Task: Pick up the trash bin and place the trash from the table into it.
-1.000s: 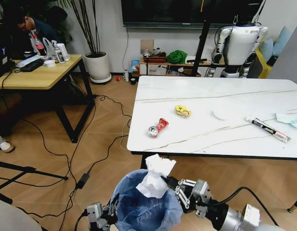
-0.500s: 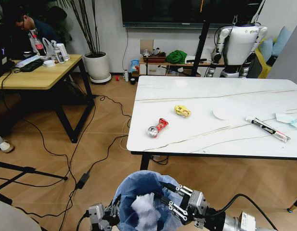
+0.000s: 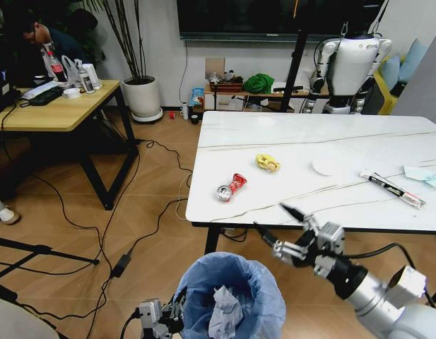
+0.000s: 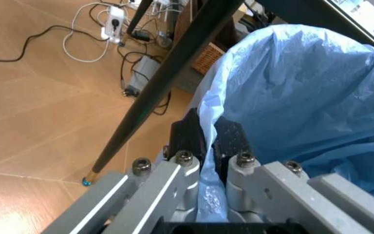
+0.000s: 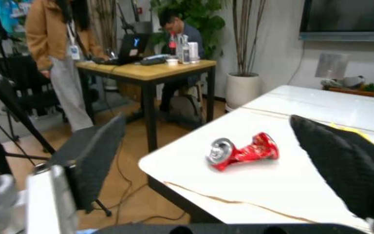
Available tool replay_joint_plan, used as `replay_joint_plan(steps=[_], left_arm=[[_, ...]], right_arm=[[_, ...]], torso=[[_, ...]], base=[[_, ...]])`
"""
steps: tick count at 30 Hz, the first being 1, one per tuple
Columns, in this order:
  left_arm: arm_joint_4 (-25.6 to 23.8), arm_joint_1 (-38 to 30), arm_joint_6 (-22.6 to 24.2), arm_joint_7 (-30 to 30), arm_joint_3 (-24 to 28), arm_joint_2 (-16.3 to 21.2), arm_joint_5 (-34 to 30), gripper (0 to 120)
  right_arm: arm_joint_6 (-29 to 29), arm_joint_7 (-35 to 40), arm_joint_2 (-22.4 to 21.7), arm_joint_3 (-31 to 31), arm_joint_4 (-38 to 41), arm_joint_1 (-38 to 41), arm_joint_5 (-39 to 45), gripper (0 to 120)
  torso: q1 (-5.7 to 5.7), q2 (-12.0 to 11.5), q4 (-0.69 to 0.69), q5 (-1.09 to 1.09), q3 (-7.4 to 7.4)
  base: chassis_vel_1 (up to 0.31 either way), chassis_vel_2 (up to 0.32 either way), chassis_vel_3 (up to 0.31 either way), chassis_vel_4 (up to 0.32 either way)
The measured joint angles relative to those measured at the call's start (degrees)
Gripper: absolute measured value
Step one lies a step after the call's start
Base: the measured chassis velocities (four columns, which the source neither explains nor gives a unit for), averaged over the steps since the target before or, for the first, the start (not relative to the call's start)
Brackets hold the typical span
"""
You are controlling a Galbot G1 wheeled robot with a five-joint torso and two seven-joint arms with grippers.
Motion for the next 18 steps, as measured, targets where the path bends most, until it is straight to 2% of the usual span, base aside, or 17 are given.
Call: replay_joint_plan(steps=[3,5,8,10,18], left_arm=[[0.0,0.0,0.0,0.0,0.0,0.4,-0.1,0],[-0.1,-0.3,0.1,-0.1,-0.2,1.2,-0.6,0],[-0.2,-0.2,0.1,-0.1,-0.3,1.2,-0.6,0],[-0.2,0.2,0.1,0.0,-0.7,0.6,-0.1,0],[-0.5,2.2,-0.4,0.9,-2.1,-1.1,1.8,0]], right_arm=[[-0.1,0.4,-0.8,-0.1,-1.7,1.0,0.5,98],[-3.2,2.8,-0.9,-0.6,-3.8,3.4,3.1,100],[-4.4,4.5,-1.0,-1.5,-5.1,5.8,4.2,100],[-6.0,7.2,-1.8,-4.2,-7.7,11.0,6.5,100],[-7.6,11.2,-3.5,-12.0,-12.4,22.6,10.7,100]], torso=[[0.0,0.0,0.01,0.01,0.0],[0.0,0.0,-0.01,-0.02,0.0],[0.0,0.0,-0.01,0.0,0.0],[0.0,0.0,0.0,0.0,0.0],[0.0,0.0,0.01,-0.01,0.0]], base=[[0.0,0.0,0.0,0.0],[0.0,0.0,0.0,0.0],[0.0,0.0,0.0,0.0],[0.0,0.0,0.0,0.0],[0.0,0.0,0.0,0.0]])
